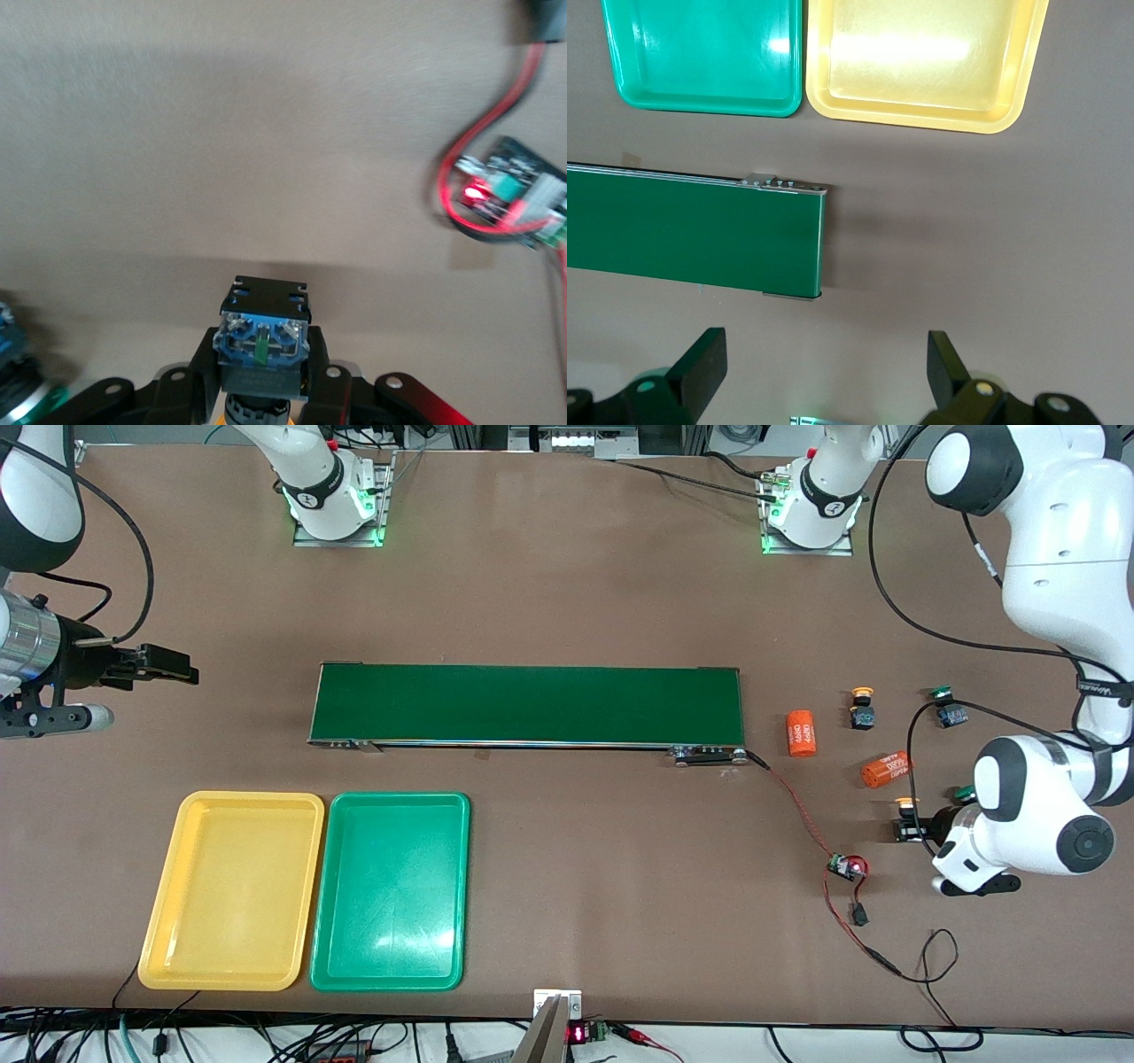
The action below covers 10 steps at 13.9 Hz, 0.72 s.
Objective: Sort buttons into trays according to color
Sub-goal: 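Carry the button with the left gripper onto the green belt, release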
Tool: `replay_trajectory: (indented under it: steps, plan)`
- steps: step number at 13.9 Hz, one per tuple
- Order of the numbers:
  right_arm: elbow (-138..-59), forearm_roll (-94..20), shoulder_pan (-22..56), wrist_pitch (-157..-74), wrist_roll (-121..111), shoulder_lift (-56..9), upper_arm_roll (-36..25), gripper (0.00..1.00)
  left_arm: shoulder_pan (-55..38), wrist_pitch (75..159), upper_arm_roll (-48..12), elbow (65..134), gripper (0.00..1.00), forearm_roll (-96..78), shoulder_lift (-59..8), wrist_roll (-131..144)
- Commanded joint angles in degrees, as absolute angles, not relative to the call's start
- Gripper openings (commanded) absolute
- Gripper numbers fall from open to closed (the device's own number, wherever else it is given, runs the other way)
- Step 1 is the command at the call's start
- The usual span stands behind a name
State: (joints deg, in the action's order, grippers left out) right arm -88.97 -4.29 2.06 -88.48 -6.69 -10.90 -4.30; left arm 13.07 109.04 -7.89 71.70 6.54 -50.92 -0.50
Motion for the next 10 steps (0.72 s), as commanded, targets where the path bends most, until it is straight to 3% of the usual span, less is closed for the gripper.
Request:
replay_trajectory:
  steps: [1,5,10]
  plan:
    - [-88.1,-5.4,1.8,-88.2,-7.1,-11.3,-4.3,1.0,14.1,104.9,-11.2,74.1,0.09,6.9,-46.2,-1.5]
    - [-88.1,-5.5,1.8,-88.3,-7.0,-11.3,-4.3,1.0,14.2,106.9,-15.8,88.6,0.09,6.3,-35.4,3.4]
    - [-88.1,-5.4,1.7,-88.3,-7.0,-11.3,-4.3,1.0,14.1,108.4,-20.6,100.5,0.08,4.8,-25.3,8.4]
